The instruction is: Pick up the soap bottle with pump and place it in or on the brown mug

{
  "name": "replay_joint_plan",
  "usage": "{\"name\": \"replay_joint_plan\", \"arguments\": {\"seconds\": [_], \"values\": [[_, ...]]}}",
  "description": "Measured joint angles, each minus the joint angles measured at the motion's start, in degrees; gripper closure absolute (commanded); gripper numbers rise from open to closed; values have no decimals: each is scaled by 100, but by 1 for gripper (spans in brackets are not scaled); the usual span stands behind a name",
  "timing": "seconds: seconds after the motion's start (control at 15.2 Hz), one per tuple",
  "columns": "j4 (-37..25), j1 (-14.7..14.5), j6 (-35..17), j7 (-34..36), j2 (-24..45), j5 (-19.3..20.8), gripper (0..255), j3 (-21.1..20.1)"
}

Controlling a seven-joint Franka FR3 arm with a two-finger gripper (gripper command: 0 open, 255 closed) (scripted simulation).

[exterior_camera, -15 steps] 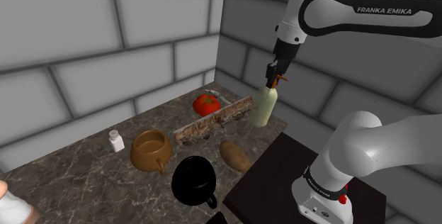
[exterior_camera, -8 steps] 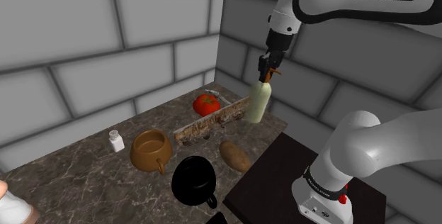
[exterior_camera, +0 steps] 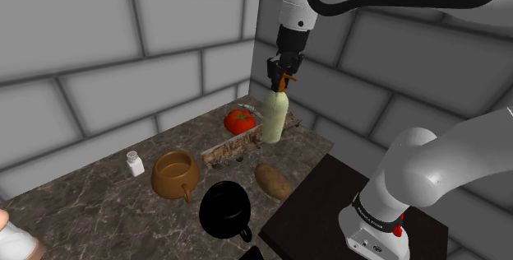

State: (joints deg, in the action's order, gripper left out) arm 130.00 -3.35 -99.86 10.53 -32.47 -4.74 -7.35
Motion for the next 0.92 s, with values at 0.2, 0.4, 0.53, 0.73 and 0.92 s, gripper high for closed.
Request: {"name": "replay_joint_plan", "arguments": {"seconds": [0.2, 0.4, 0.53, 0.73, 0.92], "values": [[-525, -80, 36, 361, 469, -70, 255, -292], [-1130, -134, 81, 709, 1010, -68, 255, -561], [-1564, -162, 108, 937, 1411, -26, 255, -729], [-2245, -240, 203, 1337, 1992, 73, 255, -1002], [-2984, -320, 356, 1681, 2599, 244, 255, -1217]]}}
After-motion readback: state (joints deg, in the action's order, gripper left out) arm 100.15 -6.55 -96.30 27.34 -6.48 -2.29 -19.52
